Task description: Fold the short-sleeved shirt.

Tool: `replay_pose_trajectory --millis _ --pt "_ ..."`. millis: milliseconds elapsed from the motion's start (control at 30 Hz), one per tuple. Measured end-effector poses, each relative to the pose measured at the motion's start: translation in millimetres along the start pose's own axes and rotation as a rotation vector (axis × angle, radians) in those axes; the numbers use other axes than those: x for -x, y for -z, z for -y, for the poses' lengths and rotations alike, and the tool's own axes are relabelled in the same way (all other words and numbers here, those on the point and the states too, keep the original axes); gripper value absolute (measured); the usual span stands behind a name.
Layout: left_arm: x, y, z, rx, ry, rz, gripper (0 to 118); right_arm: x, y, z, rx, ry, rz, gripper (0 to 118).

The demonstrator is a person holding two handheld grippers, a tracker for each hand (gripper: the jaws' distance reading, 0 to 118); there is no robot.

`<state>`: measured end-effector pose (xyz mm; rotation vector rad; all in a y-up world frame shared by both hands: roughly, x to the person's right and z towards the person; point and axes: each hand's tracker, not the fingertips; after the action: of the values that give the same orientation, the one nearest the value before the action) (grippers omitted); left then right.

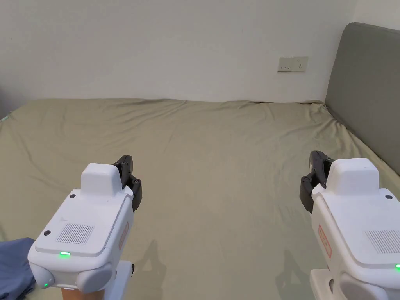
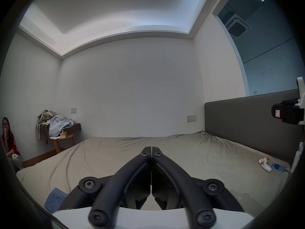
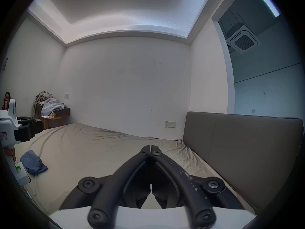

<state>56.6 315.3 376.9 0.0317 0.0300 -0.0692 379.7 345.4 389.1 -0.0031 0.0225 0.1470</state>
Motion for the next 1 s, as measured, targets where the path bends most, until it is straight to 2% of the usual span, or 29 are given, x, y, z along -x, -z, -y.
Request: replay_pose_trajectory --millis 1000 --pt "5.7 -5.4 1.4 0.007 -0.022 -0.011 0 6.2 -3.7 -4.0 -0.008 -0.015 -0.006 2"
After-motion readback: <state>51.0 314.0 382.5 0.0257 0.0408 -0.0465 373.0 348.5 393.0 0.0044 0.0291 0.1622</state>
